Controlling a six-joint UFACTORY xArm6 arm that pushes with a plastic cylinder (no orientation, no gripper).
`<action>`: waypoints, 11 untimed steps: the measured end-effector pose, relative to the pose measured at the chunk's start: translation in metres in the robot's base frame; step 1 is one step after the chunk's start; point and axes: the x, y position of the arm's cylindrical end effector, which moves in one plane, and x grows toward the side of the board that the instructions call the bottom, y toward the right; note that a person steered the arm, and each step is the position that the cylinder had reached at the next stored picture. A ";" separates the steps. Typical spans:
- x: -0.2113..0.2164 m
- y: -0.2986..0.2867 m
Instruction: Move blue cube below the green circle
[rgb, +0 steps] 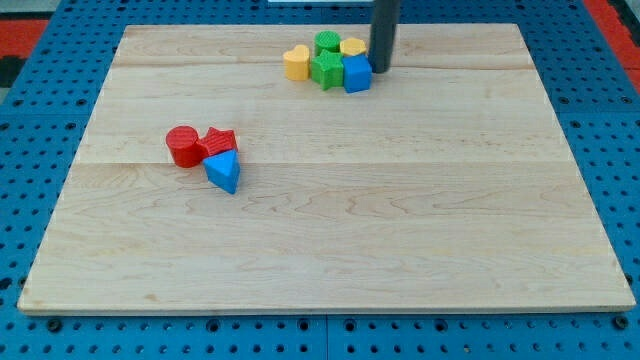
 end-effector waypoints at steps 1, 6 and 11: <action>-0.017 -0.012; 0.026 0.026; 0.025 -0.008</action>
